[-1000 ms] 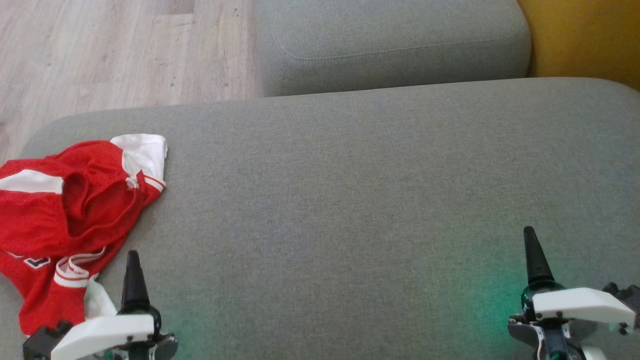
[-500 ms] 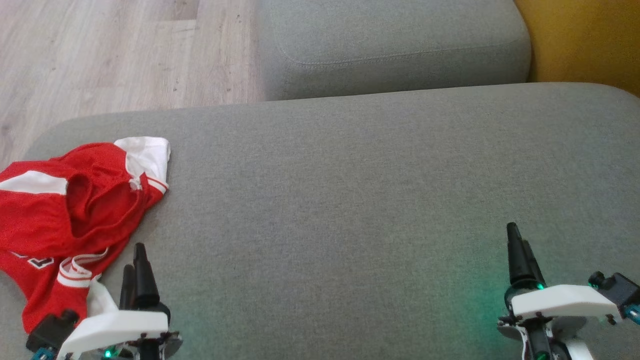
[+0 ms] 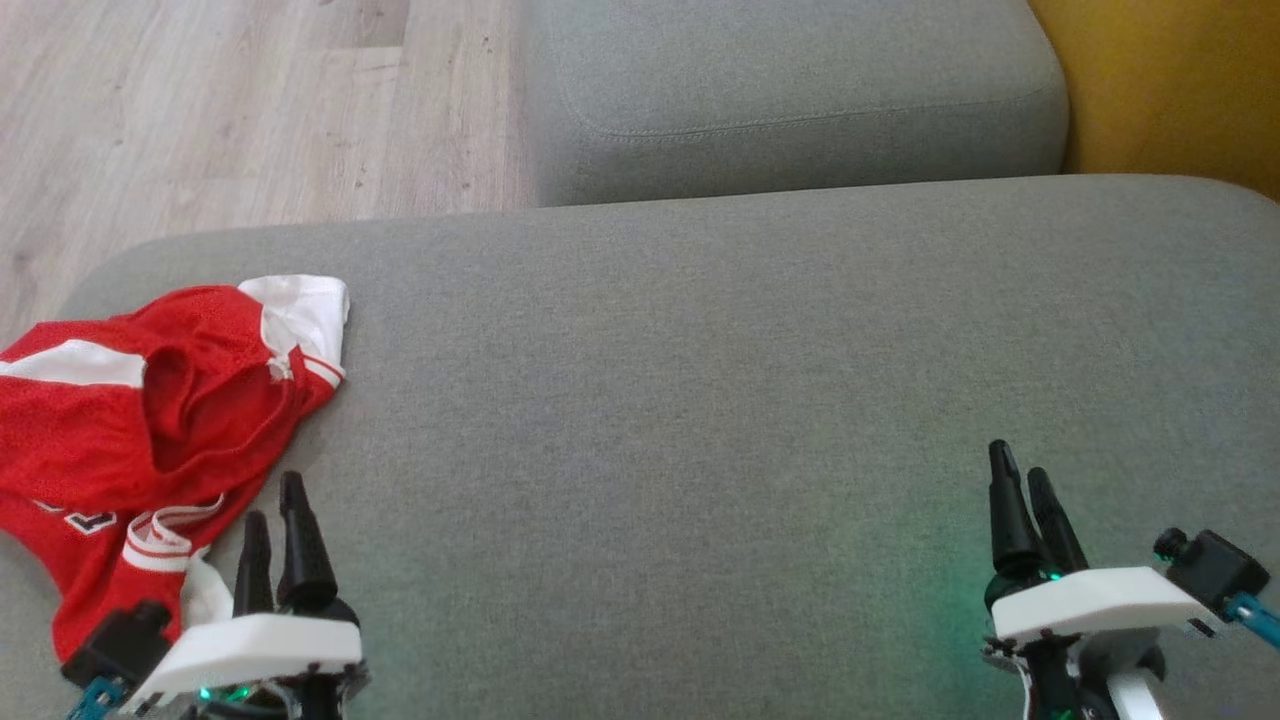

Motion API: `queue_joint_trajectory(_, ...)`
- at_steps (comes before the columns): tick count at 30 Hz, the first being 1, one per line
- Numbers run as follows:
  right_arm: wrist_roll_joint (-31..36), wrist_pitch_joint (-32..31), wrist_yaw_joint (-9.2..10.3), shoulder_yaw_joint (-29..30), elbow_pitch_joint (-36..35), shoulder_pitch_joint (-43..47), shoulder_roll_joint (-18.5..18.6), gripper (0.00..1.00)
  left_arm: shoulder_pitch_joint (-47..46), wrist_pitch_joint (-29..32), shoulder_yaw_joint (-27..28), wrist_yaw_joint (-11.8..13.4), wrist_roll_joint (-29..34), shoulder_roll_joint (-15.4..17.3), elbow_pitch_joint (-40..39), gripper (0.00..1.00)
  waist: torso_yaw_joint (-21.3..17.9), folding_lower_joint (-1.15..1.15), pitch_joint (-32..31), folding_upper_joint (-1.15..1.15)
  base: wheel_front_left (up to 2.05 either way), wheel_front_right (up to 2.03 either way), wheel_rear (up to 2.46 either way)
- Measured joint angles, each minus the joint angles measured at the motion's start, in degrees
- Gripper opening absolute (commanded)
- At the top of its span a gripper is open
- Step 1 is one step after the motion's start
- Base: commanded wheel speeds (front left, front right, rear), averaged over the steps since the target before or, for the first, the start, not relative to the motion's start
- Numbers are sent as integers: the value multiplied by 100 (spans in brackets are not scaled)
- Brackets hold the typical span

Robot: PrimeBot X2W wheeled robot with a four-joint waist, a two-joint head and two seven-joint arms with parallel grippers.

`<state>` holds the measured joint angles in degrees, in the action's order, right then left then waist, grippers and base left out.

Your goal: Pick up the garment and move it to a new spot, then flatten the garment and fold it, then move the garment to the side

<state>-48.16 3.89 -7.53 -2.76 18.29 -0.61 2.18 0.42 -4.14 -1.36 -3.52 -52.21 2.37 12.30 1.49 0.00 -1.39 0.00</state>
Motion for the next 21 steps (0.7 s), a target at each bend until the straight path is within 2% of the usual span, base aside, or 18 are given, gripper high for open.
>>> queue_joint_trajectory(21, 1581, 353, 0, -296, -7, -110, 5, 100, 1, -344, -189, 57, 1381, 3, -201, 100, 39, 0, 10, 0, 0, 0, 0)
